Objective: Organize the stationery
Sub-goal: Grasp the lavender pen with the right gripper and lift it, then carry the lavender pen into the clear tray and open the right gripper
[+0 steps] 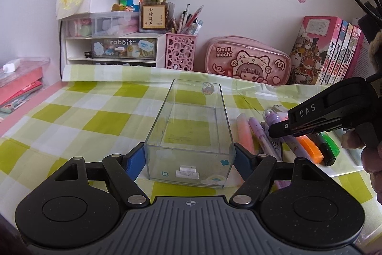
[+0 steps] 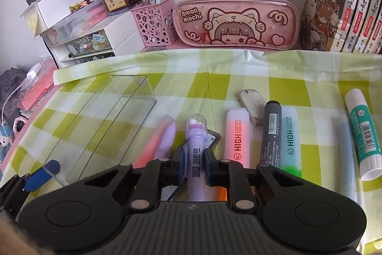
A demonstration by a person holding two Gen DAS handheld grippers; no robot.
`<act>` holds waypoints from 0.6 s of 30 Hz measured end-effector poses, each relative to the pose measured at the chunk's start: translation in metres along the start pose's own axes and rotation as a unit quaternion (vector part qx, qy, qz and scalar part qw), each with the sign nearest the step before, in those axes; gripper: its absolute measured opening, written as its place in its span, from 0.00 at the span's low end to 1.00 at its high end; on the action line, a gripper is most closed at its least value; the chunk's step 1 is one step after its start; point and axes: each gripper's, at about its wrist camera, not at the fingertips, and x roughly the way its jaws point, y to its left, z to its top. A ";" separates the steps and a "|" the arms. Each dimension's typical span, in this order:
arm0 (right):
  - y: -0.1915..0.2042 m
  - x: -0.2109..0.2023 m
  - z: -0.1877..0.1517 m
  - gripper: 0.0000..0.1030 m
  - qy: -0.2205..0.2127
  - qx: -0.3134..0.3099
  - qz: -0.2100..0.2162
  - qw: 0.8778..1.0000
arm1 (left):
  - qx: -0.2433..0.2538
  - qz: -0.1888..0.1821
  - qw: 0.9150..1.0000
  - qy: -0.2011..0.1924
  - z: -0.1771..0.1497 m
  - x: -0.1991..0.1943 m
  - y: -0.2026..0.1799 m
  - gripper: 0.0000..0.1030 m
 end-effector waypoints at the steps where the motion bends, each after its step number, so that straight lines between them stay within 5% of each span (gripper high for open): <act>1: 0.002 -0.001 0.000 0.16 -0.001 -0.001 0.001 1.000 | -0.001 0.001 1.000 0.000 0.000 -0.001 0.002 0.72; 18: 0.029 -0.038 0.036 0.16 -0.049 0.089 0.043 0.994 | -0.035 0.012 0.999 -0.015 -0.002 -0.007 0.023 0.72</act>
